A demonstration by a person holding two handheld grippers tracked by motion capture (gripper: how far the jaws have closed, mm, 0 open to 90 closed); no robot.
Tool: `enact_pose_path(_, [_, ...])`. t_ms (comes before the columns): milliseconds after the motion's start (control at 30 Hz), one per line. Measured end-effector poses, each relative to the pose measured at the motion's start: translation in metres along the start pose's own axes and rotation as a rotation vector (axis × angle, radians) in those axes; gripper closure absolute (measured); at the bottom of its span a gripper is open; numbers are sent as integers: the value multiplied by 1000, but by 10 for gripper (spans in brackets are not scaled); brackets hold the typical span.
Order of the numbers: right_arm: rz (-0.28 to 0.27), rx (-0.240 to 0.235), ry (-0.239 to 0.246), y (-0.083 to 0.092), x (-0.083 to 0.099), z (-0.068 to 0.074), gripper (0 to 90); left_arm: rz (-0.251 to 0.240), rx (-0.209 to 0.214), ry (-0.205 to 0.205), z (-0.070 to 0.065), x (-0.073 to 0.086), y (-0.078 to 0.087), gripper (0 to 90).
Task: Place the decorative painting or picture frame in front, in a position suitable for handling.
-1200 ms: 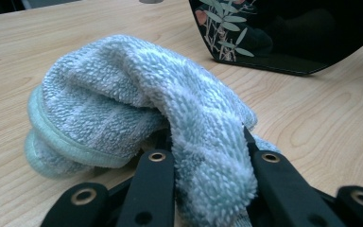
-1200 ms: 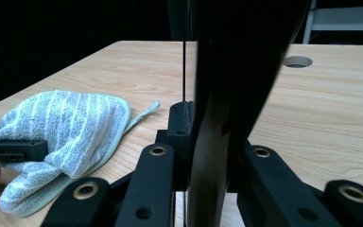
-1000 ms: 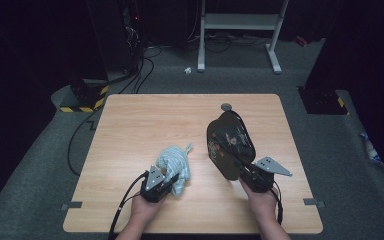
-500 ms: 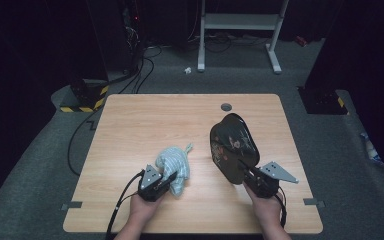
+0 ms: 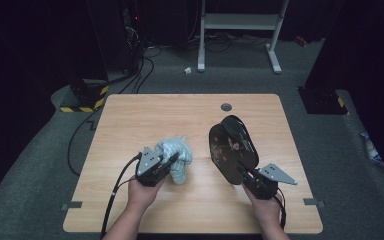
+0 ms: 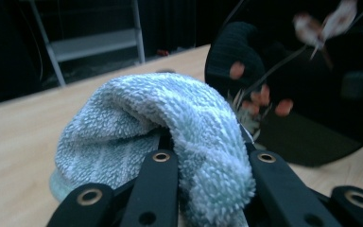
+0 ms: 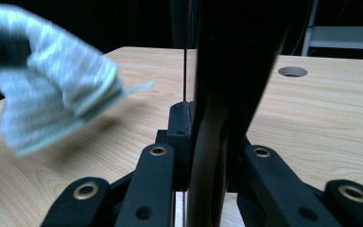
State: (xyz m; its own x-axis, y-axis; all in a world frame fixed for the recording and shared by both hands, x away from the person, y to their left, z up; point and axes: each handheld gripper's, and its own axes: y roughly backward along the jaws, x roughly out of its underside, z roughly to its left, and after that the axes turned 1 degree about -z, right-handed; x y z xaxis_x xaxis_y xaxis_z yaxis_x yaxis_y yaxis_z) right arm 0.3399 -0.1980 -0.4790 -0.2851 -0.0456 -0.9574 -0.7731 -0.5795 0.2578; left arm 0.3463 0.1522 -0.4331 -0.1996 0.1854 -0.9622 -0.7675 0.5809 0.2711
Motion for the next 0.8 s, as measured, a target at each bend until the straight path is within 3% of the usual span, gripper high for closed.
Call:
enact_pose_path(133, [-2,-15,0,2,-1,1,729,-43,4,-48,-9,-24,-1,792])
enact_pose_path(367, [-13,-26,-8,7,-2,1,718,-77,35,-57,-16,-46,-7,788])
enact_pose_path(533, [-11,-24,-14,7,-1,2,718,-113,33,-58,-19,-63,-12,786])
enact_pose_path(600, [-12,-25,-17,8,-1,2,713,-136,70,-57,-18,-72,-15,786])
enact_pose_path(800, [-11,-27,-30,9,1,0,665,-124,64,-72,-23,-85,-23,779])
